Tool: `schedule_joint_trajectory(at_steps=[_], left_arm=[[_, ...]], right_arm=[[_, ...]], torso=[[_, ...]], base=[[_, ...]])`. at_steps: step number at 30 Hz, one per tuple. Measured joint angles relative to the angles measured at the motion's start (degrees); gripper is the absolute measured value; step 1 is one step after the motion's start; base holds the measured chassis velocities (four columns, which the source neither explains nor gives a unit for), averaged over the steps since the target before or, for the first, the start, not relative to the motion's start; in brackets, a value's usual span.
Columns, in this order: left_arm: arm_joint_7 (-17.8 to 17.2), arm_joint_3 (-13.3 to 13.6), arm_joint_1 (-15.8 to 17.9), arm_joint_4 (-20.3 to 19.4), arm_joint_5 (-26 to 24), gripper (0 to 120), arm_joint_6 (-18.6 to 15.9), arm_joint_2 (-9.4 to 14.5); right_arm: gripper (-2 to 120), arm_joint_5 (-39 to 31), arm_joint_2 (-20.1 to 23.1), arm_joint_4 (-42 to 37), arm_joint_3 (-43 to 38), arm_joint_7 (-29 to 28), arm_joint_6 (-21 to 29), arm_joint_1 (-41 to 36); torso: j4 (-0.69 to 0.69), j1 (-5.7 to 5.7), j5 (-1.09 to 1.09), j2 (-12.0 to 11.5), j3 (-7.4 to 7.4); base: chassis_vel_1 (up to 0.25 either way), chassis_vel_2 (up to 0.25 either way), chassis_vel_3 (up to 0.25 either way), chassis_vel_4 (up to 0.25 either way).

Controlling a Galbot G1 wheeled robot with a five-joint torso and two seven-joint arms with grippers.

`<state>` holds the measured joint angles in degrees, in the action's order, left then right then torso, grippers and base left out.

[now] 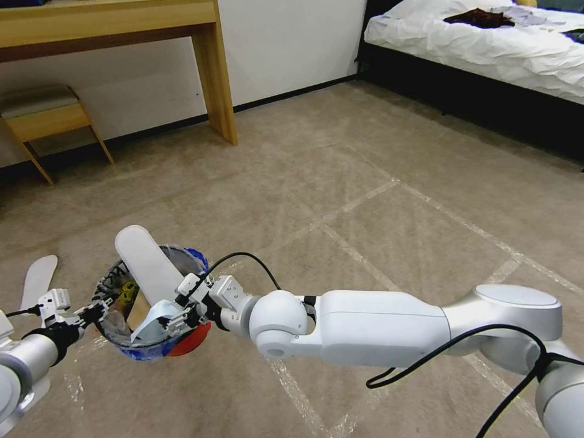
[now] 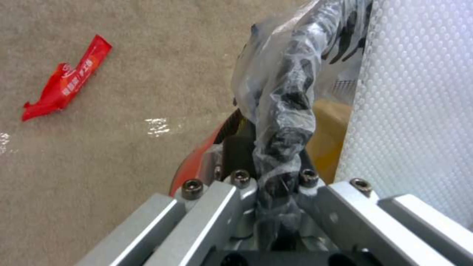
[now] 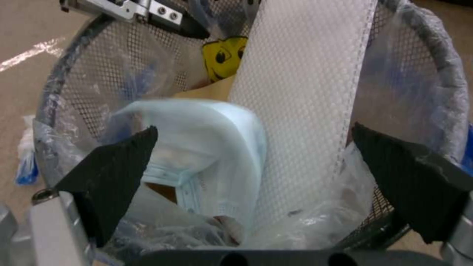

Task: Pick up the trash bin and place the garbage on the floor into it.

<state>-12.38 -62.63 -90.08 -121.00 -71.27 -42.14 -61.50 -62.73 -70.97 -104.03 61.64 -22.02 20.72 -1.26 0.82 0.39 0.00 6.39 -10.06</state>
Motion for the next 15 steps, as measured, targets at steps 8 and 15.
schedule_joint_trajectory(at_steps=[8, 15], left_arm=[[0.3, -0.52, -0.3, -0.21, 0.1, 1, 0.0, -0.17], [0.55, -0.92, -0.32, -0.2, 0.06, 1, 0.0, -0.21]], right_arm=[[100, -1.89, -0.5, -0.02, 1.02, 0.34, 1.86, 3.0], [100, -3.07, -1.42, 0.62, 1.73, 0.54, 2.54, 4.67]], torso=[[0.0, 0.0, 0.0, 0.0, 0.0], [0.0, 0.0, 0.0, 0.0, 0.0]], base=[[0.0, 0.0, 0.0, 0.0], [0.0, 0.0, 0.0, 0.0]])
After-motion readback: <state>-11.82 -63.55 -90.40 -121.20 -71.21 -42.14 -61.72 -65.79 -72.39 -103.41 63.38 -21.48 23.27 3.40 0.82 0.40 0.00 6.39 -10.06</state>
